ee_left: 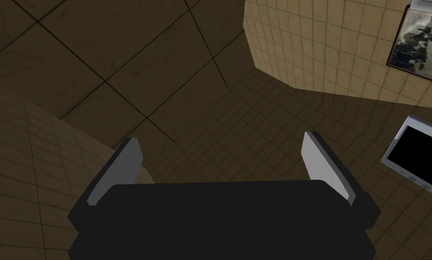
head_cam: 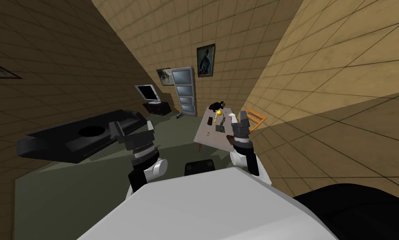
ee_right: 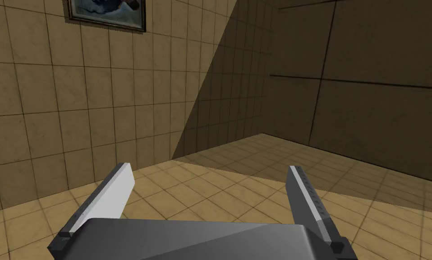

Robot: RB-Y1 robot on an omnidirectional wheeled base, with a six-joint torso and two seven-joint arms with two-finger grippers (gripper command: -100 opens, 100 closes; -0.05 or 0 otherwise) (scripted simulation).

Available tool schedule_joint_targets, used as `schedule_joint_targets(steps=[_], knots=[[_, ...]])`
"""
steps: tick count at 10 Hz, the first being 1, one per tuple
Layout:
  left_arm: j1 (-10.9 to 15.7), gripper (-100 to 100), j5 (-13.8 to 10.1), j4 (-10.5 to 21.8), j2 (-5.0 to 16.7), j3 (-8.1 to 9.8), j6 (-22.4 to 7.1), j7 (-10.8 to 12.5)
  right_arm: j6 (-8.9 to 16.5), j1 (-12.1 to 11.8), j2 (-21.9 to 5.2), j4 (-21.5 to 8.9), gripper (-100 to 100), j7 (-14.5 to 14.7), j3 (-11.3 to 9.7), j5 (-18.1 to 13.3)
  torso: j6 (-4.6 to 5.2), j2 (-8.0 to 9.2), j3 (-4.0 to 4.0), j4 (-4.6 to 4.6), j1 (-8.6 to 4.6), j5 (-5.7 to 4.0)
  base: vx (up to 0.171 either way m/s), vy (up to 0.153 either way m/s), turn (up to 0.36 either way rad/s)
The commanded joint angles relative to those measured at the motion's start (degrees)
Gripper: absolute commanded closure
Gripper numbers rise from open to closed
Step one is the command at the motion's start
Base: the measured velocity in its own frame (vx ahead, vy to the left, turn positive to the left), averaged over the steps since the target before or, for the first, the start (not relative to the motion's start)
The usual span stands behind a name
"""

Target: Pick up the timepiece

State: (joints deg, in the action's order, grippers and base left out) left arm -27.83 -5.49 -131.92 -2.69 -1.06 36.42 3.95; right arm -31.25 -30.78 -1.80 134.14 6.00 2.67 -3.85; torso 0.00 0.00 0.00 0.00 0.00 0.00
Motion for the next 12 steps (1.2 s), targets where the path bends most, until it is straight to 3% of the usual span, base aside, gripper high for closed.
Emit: schedule_joint_targets(steps=[1, 7, 10, 11, 12], knots=[[0.00, 0, 0.00, 0.00, 0.00, 0.00, 0.00, 0.00, 0.26, 0.77, -1.08, -2.43, -100, -2.40, 0.67, 1.92, 0.00, 0.00, 0.00, 0.00, 0.00, 0.00, 0.026, 0.072, 0.133], [0.00, 0, 0.00, 0.00, -0.01, -0.01, 0.00, 0.00, 1.90, 2.90, -4.00, -12.07, -100, -11.50, 3.99, 9.87, -0.01, -0.14, -0.08, -0.03, 0.29, 0.06, 0.040, 0.082, 0.125], [0.00, 0, 0.00, 0.00, 0.00, 0.00, 0.00, 0.00, 2.36, 3.28, -4.57, -15.51, -100, -13.95, 4.79, 11.64, -0.01, -0.08, -0.05, -0.02, 0.17, 0.04, 0.021, 0.040, 0.070], [0.00, 0, 0.00, 0.00, 0.00, 0.00, 0.00, 0.00, 2.90, 3.69, -5.15, -17.06, -100, -16.10, 5.63, 13.51, 0.02, -0.05, -0.03, -0.02, 0.12, 0.03, 0.022, 0.042, 0.093], [0.00, 0, 0.00, 0.00, 0.00, 0.00, 0.00, 0.00, 2.90, 3.69, -5.15, -18.12, -100, -16.10, 5.63, 13.51, 0.00, -0.06, -0.04, -0.02, 0.15, 0.03, 0.024, 0.034, 0.054]])
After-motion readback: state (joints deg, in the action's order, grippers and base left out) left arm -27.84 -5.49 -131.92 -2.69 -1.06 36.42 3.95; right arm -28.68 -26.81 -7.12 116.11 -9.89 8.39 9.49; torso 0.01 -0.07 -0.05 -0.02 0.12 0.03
